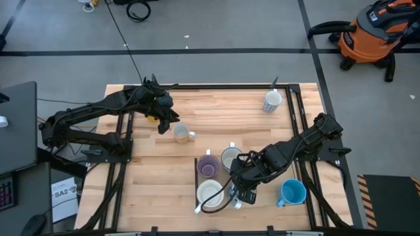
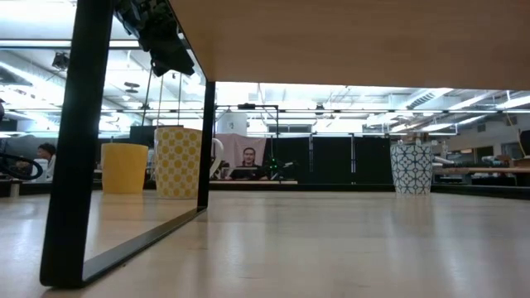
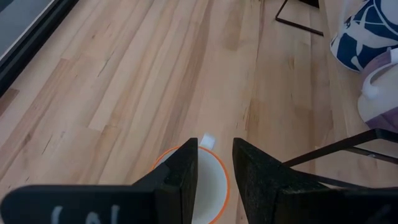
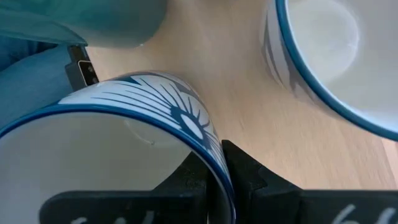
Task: Place coffee mugs
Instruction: Put the bottom white blue patterned mug on the shelf
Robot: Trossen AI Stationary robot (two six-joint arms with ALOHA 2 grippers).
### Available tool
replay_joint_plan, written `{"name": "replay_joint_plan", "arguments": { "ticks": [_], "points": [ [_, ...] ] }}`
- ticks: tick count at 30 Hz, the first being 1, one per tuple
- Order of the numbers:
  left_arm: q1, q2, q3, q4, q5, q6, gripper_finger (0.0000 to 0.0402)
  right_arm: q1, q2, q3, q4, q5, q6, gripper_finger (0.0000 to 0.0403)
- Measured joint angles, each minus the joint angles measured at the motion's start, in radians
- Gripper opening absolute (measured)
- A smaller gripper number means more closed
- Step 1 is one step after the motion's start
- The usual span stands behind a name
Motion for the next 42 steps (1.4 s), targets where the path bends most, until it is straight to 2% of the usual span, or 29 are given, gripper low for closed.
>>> {"name": "replay_joint_plan", "arguments": {
  "ticks": [42],
  "points": [
    [0.0,0.0,0.0,0.0,0.0,0.0,0.0107,-0.04,0.0,-0.003,0.029,0.022,-0.011,0.0069]
  ]
}}
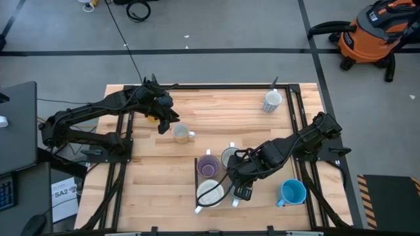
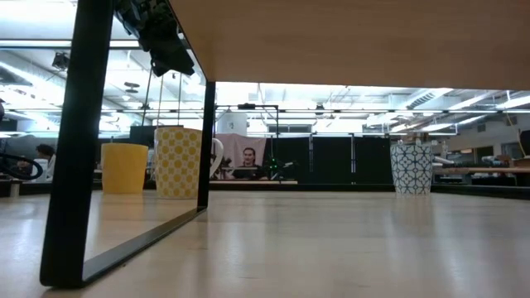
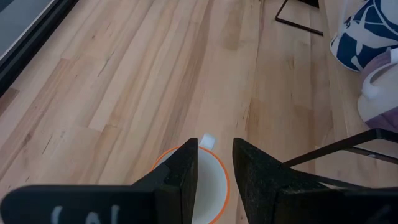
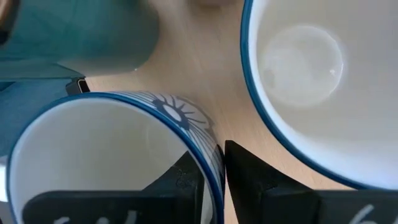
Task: Place coffee mugs
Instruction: Put the bottom white blue patterned mug on the shelf
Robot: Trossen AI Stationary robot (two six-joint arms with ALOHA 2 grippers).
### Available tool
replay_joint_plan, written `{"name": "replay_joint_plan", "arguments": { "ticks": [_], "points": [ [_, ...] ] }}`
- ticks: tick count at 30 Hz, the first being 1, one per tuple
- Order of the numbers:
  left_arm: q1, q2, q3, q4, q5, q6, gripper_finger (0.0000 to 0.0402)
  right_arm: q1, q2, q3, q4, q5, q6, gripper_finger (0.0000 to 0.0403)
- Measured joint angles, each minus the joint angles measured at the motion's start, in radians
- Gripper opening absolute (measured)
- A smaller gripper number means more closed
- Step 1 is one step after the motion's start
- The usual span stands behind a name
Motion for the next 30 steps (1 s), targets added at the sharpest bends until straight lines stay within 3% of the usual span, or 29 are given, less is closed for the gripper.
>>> {"name": "replay_joint_plan", "arguments": {
  "ticks": [13,30],
  "points": [
    [0.0,0.0,0.0,0.0,0.0,0.0,0.0107,0.0,0.0,0.0,-0.001,0.001,0.0,0.0113],
    [0.0,0.0,0.0,0.0,0.0,-0.001,0.0107,-0.001,-0.026,0.0,-0.001,-0.029,0.0,0.0115]
  ]
}}
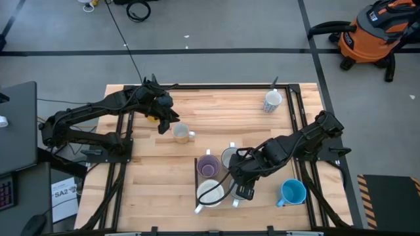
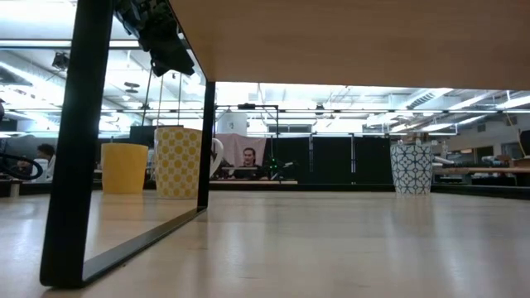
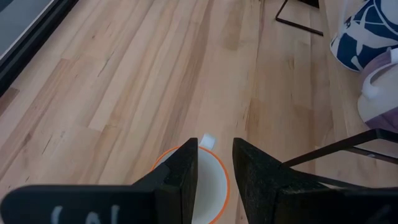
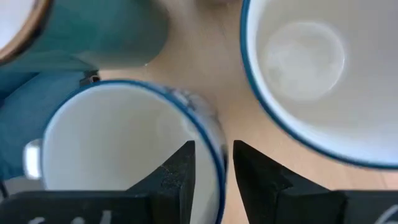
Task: Place coffee mugs
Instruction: Put the bottom white blue patterned mug on the shelf
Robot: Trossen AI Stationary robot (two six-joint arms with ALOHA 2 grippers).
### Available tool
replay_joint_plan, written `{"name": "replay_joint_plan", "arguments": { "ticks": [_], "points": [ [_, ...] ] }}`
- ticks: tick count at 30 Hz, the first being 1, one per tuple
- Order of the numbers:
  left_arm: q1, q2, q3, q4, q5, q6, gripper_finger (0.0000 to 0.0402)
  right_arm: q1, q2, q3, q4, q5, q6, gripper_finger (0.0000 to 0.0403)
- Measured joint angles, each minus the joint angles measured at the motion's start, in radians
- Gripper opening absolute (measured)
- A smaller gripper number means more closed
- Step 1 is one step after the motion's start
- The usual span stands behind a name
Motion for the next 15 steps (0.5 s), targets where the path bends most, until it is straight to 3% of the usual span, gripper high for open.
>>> {"name": "replay_joint_plan", "arguments": {
  "ticks": [15],
  "points": [
    [0.0,0.0,0.0,0.0,0.0,0.0,0.0107,0.0,-0.086,0.0,0.007,-0.005,0.0,0.0114]
  ]
}}
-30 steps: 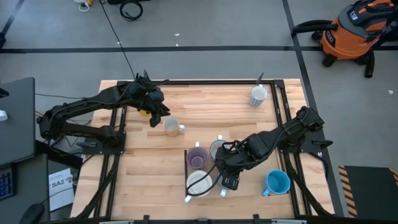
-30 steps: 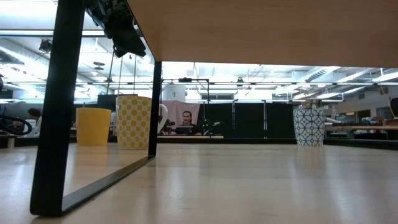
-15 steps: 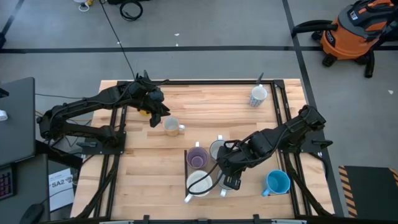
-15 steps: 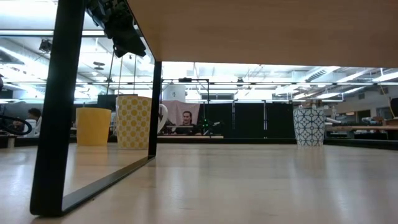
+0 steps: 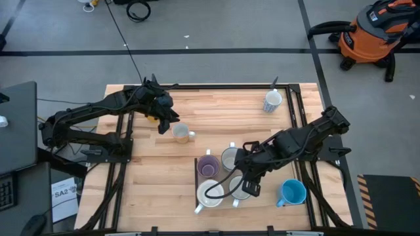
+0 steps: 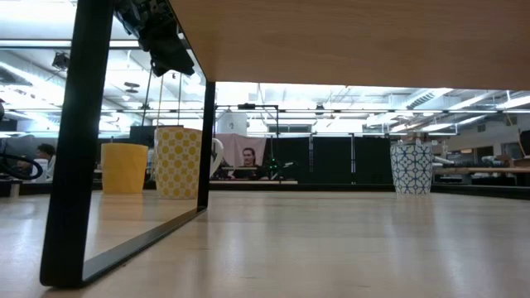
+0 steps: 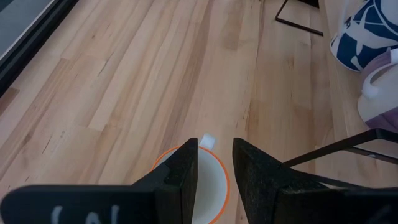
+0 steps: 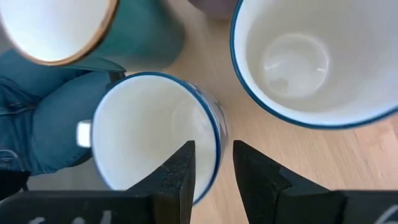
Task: Place coffee mugs
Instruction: Put the bottom white blue patterned mug on the shelf
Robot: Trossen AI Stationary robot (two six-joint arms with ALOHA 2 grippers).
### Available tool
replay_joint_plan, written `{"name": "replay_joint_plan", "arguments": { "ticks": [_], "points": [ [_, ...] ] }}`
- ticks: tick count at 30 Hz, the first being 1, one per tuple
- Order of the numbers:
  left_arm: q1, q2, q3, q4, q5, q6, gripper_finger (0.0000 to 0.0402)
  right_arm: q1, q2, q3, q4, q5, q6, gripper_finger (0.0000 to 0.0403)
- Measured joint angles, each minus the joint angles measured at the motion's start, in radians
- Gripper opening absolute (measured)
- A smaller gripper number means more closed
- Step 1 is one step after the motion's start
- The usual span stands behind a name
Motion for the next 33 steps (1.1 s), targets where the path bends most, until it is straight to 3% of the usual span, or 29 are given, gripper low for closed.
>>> {"name": "replay_joint_plan", "arguments": {
  "ticks": [10,15,20,33],
  "points": [
    [0.0,0.0,0.0,0.0,0.0,0.0,0.0107,0.032,-0.088,0.0,-0.014,0.014,-0.041,0.0113],
    [0.0,0.0,0.0,0.0,0.0,0.0,0.0107,0.077,-0.099,0.0,-0.125,0.078,-0.076,0.0113],
    [0.0,0.0,0.0,0.0,0.0,-0.001,0.0107,0.122,-0.072,-0.002,-0.224,0.12,0.007,0.0113],
    [0.0,0.0,0.0,0.0,0.0,-0.001,0.0107,0.156,-0.047,-0.135,-0.012,0.105,0.021,0.0113]
  ]
}}
